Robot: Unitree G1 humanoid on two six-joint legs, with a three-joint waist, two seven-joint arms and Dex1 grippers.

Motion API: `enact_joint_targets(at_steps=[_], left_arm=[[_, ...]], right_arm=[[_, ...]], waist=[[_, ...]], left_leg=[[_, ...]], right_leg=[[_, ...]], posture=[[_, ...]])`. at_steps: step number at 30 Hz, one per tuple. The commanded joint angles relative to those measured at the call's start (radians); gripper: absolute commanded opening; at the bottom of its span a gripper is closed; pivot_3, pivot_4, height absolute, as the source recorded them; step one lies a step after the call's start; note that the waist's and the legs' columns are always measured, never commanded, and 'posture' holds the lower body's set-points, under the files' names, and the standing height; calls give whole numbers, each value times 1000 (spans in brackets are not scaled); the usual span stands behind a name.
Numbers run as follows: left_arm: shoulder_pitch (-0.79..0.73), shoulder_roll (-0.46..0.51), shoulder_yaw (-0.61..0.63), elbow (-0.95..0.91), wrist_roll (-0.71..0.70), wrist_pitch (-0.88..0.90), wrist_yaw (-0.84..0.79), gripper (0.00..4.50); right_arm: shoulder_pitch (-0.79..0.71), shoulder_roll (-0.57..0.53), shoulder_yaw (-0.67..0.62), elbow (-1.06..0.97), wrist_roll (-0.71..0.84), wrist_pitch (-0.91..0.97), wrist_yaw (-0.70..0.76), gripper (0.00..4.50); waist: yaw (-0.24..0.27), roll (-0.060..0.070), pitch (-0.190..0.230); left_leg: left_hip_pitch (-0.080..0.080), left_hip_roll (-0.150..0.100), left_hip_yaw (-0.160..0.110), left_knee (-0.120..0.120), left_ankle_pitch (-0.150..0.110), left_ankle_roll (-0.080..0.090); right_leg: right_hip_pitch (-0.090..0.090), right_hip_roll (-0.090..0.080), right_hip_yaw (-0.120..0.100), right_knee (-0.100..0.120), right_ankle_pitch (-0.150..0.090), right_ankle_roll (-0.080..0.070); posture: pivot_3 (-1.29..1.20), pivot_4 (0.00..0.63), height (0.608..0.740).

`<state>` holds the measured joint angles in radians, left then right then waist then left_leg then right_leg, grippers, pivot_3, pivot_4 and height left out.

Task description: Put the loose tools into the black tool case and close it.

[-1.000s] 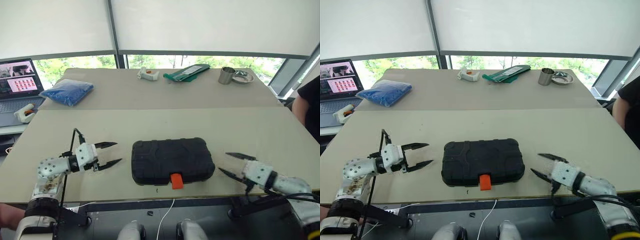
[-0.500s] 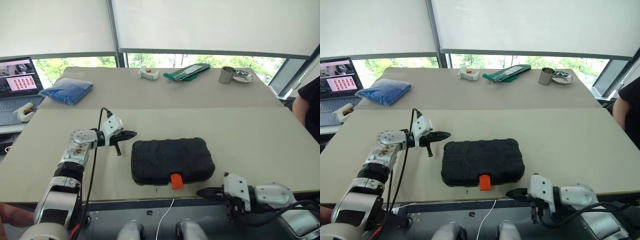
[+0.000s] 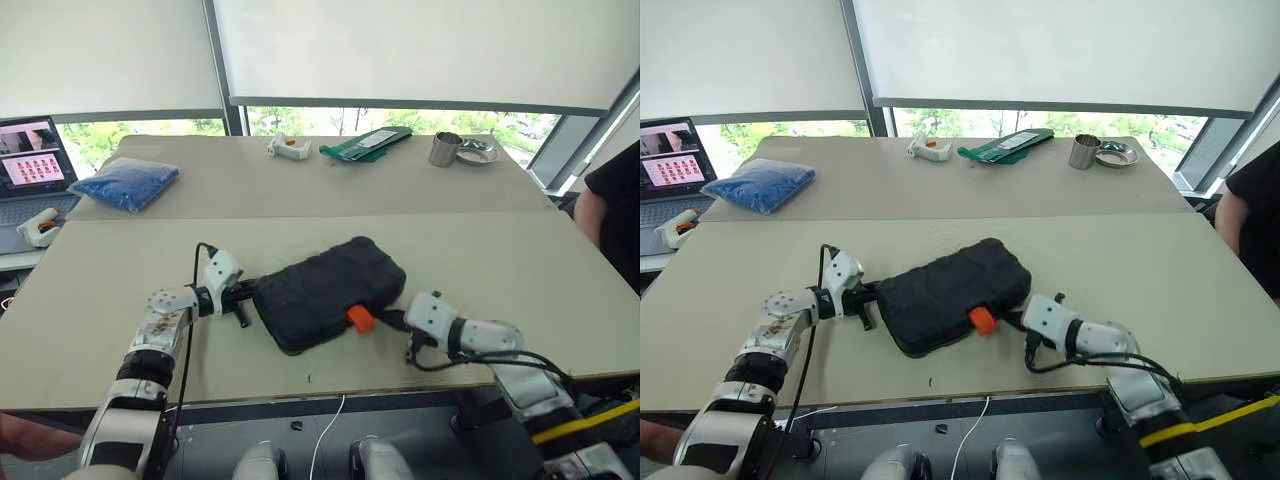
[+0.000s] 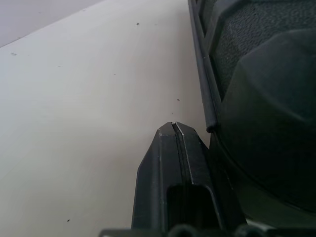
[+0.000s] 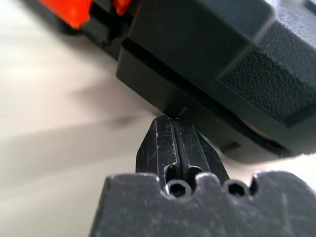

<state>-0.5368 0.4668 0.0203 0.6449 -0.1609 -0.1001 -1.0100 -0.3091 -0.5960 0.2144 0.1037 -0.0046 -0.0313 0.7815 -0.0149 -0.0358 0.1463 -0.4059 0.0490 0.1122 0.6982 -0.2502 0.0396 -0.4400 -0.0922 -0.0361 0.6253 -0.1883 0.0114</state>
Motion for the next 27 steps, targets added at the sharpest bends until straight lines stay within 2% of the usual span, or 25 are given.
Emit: enact_joint_targets(at_steps=[1, 5, 9, 12, 15, 19, 23, 25, 27], left_arm=[[19, 12, 91, -99, -75, 75, 83, 19], [39, 86, 157, -267, -185, 210, 24, 19], [6, 123, 50, -462, -214, 345, -66, 19], [-40, 110, -55, -552, -198, 417, -106, 19], [-34, 91, -176, -574, -109, 444, -88, 19], [-10, 64, -261, -548, -35, 483, -39, 19], [17, 24, -309, -455, 23, 542, 27, 19], [26, 12, -308, -444, 26, 546, 35, 19], [31, 0, -310, -455, 15, 564, 27, 19]], right_arm=[[-49, 3, -52, 24, 22, -40, -4, 0], [34, -32, -137, -12, 107, -37, 34, 0], [124, -11, -225, -62, 206, -63, 39, 0], [177, -13, -253, -145, 256, 42, 36, 0], [235, -13, -287, -254, 310, 93, 31, 0], [263, 0, -327, -398, 461, 197, 50, 0], [246, 16, -265, -470, 428, 227, 21, 0], [232, 40, -226, -472, 403, 229, 6, 0], [217, 59, -169, -453, 352, 217, -3, 0]], waist=[[1, 0, 0], [2, 0, 0], [14, 0, 0], [24, 0, 0], [25, 0, 0], [15, 1, 0], [20, 6, -4], [23, 9, -6], [24, 11, -10]], left_leg=[[0, 0, 0, -1, 0, 0], [-1, 0, -1, -2, 0, 0], [-1, -2, -1, -3, 0, 0], [0, -3, -1, -2, 0, 0], [1, -3, -1, -1, 0, 0], [2, -3, -1, -3, 0, 0], [8, -2, -1, -3, 0, 0], [19, -1, -1, -4, -1, -1], [21, -1, -1, -4, -4, -7]], right_leg=[[0, 0, 0, 0, 0, 0], [0, 0, 0, -1, -1, 0], [2, -2, -1, -2, -2, 2], [3, -3, 0, -2, -2, 4], [3, -2, 1, -2, -3, 5], [2, 1, 4, -1, -4, 5], [8, 1, 4, -1, -8, 6], [18, 0, 3, -2, -11, 3], [19, -1, 3, -2, -11, 3]], posture=[[0, 150, 740], [0, 150, 740], [0, 150, 740], [0, 150, 740], [0, 150, 740], [0, 150, 740], [0, 150, 740], [0, 150, 740], [0, 150, 740]])
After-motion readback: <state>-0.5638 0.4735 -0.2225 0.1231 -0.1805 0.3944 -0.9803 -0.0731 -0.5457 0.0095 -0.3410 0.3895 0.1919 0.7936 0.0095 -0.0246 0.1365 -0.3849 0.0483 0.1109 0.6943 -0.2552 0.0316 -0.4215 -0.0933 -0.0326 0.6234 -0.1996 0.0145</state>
